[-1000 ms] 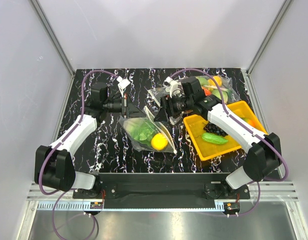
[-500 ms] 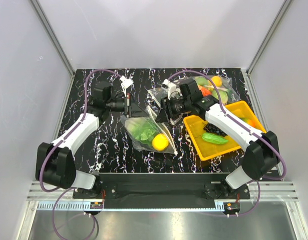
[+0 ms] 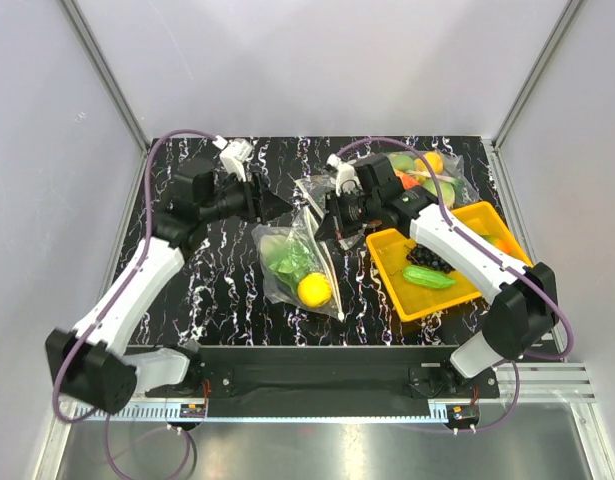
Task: Open the zip-top bag and remove the fake food
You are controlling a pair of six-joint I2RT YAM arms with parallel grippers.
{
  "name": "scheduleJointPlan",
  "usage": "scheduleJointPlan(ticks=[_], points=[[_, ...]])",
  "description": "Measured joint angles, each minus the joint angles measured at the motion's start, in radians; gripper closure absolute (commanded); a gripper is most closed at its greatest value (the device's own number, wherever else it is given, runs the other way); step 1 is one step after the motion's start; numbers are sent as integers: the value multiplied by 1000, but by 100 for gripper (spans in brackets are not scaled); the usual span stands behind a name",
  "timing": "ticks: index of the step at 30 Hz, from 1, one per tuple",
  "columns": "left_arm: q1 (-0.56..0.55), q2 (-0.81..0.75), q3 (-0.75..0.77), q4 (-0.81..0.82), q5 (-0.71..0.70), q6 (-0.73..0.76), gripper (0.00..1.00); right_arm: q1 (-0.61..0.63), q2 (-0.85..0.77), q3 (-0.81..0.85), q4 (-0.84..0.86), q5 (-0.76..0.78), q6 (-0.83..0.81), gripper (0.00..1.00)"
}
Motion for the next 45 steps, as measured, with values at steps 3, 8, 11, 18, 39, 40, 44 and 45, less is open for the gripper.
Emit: scheduleJointPlan(ticks=[3, 8, 11, 18, 39, 40, 44, 45], points=[[-75, -87, 17, -60, -142, -25, 42, 2, 6, 61, -32, 42, 21, 100], [-229, -93, 42, -140, -289, -97, 41, 8, 35, 134, -53, 90, 53, 100], [-299, -61, 44, -196, -353, -135, 39, 10, 51, 140, -68, 107, 69, 100], [-340, 30, 46, -290, -472, -200, 38, 19, 60, 140, -89, 126, 87, 100], [-346, 69, -13, -182, -520, -324, 51, 25, 20, 98, -48, 127, 98, 100], [-346, 70, -14, -176, -520, -329, 66, 25, 18, 95, -43, 127, 99, 100], [-346, 76, -16, -156, -521, -334, 97, 26, 10, 89, -37, 122, 105, 100], [-346, 77, -16, -151, -522, -334, 100, 26, 5, 85, -37, 121, 106, 100]])
